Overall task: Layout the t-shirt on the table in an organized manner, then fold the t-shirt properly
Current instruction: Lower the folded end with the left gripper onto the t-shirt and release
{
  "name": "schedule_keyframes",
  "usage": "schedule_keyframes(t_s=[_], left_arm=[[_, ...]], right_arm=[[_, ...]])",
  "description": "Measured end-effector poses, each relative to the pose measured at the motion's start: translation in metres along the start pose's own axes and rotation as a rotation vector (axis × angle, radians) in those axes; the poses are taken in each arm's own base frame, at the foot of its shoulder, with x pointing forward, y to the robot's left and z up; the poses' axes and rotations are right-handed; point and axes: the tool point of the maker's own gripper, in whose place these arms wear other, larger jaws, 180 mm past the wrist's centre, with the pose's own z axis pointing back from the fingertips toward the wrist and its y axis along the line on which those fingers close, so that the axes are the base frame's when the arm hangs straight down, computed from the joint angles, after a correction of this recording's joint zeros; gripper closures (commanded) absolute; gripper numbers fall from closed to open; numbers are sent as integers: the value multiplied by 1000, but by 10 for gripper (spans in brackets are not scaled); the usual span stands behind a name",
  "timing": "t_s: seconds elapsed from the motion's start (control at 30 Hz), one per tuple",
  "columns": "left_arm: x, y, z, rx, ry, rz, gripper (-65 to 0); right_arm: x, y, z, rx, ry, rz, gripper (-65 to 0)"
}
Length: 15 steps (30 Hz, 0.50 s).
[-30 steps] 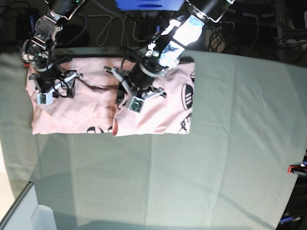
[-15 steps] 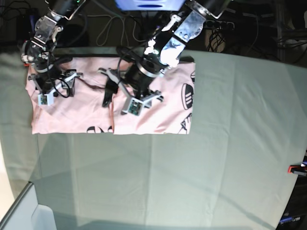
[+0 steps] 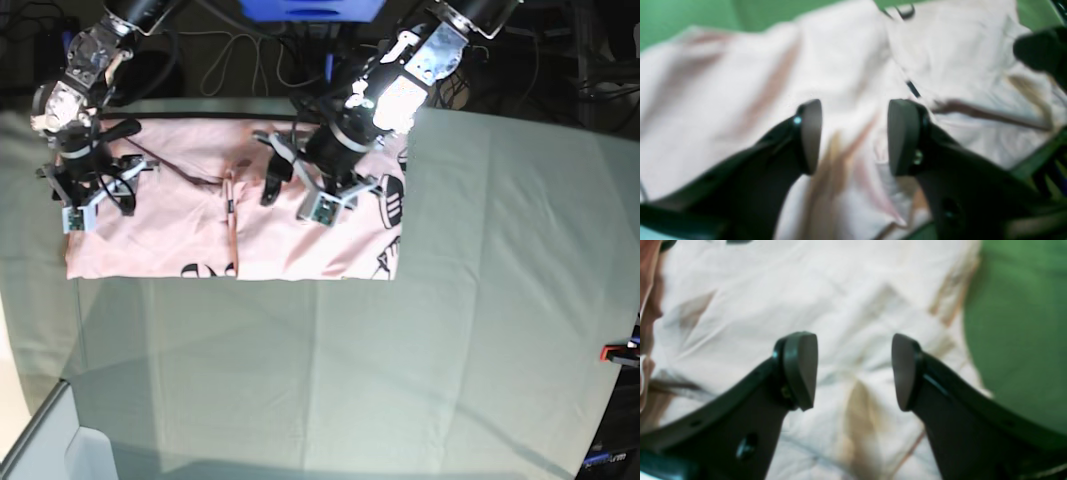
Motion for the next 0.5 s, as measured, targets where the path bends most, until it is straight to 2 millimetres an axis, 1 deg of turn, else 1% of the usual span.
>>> schedule_keyframes(t_s=[0.03,0.07,0.13,0.17,0.2,0.23,0.27,0.37,0.43,0.5], left_arm=[[-3,-8,-1,-26,7,-5,-236],[-8,-24,-3,-81,22,-21,-228],[-17,-66,-3,-252,58,-82,-227],[-17,-81,-2,-308,57,-104,-227],[-17,-91,-1,-337,54,-117,-227],[-15,-95,-1,-349,47,-123,-227],[-14,-95,-2,-350,44,-126,-227],[-8,-90,-1,-339,30,-132,-227],[-5,-91,0,-341,19,-131,-227],[-6,-86,2,-342,20,-136,-227]], right_arm=[[0,0,0,-1,0,1,-356],[0,0,0,-1,3,2,-356],[3,1,2,-5,-4,2,-356],[4,-1,3,-9,-8,3,-356],[7,-4,4,-20,-18,-2,-356],[9,-10,7,-38,-26,-10,-356],[12,-18,8,-61,-32,-22,-356],[21,-49,12,-142,-61,-72,-359],[26,-69,15,-203,-84,-135,-360],[27,-79,10,-219,-93,-169,-377]])
